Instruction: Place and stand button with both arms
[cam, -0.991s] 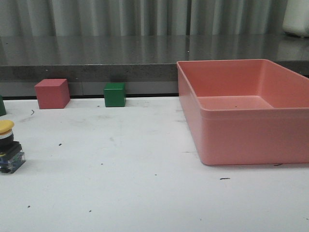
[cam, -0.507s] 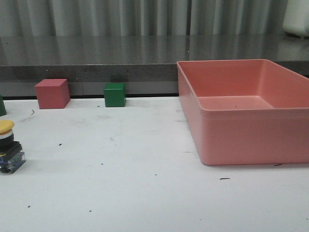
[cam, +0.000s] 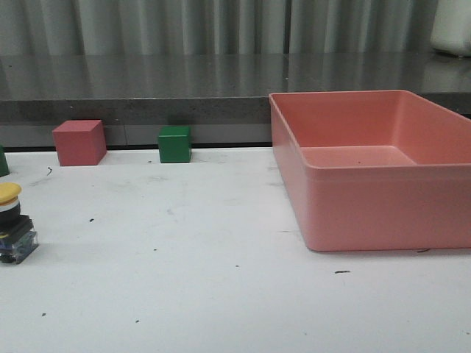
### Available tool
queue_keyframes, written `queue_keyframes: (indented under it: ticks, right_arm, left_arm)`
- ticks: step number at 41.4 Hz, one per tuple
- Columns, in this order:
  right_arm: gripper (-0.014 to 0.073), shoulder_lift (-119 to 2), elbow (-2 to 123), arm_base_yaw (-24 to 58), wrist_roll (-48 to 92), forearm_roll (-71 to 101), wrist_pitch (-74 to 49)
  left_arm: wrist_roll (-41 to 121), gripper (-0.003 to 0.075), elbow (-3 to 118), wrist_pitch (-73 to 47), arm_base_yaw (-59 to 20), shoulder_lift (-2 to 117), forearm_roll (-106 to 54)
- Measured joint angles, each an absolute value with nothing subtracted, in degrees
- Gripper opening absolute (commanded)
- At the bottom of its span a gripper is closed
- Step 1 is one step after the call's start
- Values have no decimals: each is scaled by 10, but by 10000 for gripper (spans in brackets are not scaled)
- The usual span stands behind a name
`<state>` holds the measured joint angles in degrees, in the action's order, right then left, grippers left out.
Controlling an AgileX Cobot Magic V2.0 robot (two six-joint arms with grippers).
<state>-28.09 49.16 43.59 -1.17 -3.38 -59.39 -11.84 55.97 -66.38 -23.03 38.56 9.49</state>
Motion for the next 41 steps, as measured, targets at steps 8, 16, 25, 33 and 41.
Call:
queue_keyframes:
  ticks: [8,16,25,33,41]
  right_arm:
    - [-108,-281,492,436,-12,-34,-594]
    - [-118,-281,492,436,-12,-34,-594]
    - [-118,-281,492,436,-12,-34,-596]
    - [-118,-281,492,436,-12,-34,-597]
    - [-118,-281,492,436,-12,-34,-598]
  left_arm:
    - [-100,20,550,-651,-230,386,95]
    - [-96,-20,535,-642,-230,386,95]
    - [-95,-20,535,-639,-230,386,95]
    - [-95,-20,527,-628,-230,376,95]
    - [-95,-20,467,-567,-183,315,93]
